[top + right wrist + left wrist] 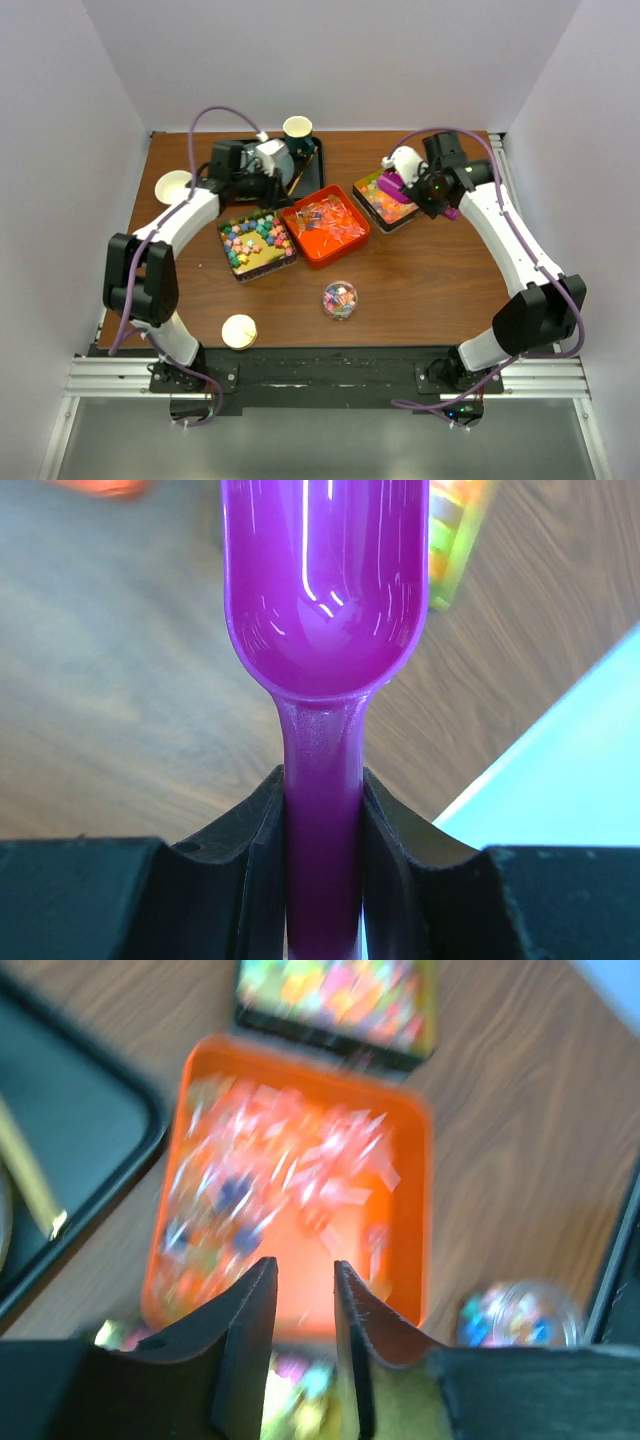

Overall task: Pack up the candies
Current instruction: Move the storage box to the center of the board.

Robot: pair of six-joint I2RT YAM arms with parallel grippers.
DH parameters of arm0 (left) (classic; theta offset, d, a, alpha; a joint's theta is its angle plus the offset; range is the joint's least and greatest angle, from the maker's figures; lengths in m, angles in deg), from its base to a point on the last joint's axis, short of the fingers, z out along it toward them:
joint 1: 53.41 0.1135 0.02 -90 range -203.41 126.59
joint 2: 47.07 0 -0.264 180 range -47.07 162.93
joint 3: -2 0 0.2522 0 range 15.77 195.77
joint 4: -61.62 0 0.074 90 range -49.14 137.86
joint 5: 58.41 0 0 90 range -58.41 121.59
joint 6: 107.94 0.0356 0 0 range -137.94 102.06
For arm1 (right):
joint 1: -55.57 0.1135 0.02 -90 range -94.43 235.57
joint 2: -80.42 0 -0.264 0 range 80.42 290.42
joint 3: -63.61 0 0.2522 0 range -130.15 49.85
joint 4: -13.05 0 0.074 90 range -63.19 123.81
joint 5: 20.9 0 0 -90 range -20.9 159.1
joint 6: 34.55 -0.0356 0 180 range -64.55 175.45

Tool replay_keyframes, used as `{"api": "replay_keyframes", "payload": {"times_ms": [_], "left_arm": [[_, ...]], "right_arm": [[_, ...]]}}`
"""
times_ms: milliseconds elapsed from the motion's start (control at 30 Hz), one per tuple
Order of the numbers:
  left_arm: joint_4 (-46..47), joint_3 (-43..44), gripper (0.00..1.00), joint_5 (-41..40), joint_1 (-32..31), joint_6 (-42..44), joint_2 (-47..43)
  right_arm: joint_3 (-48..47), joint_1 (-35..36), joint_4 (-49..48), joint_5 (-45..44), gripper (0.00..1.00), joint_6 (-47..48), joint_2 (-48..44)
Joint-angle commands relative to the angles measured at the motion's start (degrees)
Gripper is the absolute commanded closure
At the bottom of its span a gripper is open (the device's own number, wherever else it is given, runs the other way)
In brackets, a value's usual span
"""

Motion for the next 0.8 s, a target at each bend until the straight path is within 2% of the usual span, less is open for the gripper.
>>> {"api": "replay_keyframes", "payload": {"times_ms": [0, 100, 300, 333, 400, 433, 533, 767], "left_arm": [[7.8, 8.1, 0.61, -2.2, -5.1, -10.9, 6.3], [11.1, 14.5, 0.43, -3.7, -8.6, -13.1, 11.2], [17.0, 30.3, 0.27, -6.6, -16.7, -14.6, 25.1], [17.1, 34.7, 0.25, -9.4, -17.5, -14.7, 27.0], [17.7, 38.0, 0.18, -12.7, -19.6, -14.5, 31.9], [17.8, 40.8, 0.17, -16.4, -20.7, -14.5, 33.4], [18.7, 43.6, 0.14, -19.9, -22.0, -16.4, 38.3], [15.3, 41.3, 0.21, -20.2, -23.0, -16.6, 41.9]], "right_arm": [[-3.0, -5.1, -5.3, -3.5, 1.0, -7.2, 1.9], [-3.6, -7.2, -6.3, -4.4, 1.0, -9.1, 2.4], [-1.9, -9.5, -6.5, -4.9, 1.0, -11.1, 1.1], [-1.7, -9.6, -6.5, -5.1, 1.0, -11.1, 0.9], [-0.6, -10.2, -6.5, -5.2, 1.0, -11.4, -0.6], [0.0, -10.5, -6.5, -5.2, 1.0, -11.4, -1.2], [2.7, -11.6, -6.3, -4.8, 1.0, -11.6, -3.3], [6.0, -13.2, -6.3, -3.9, 1.0, -11.8, -5.6]]}}
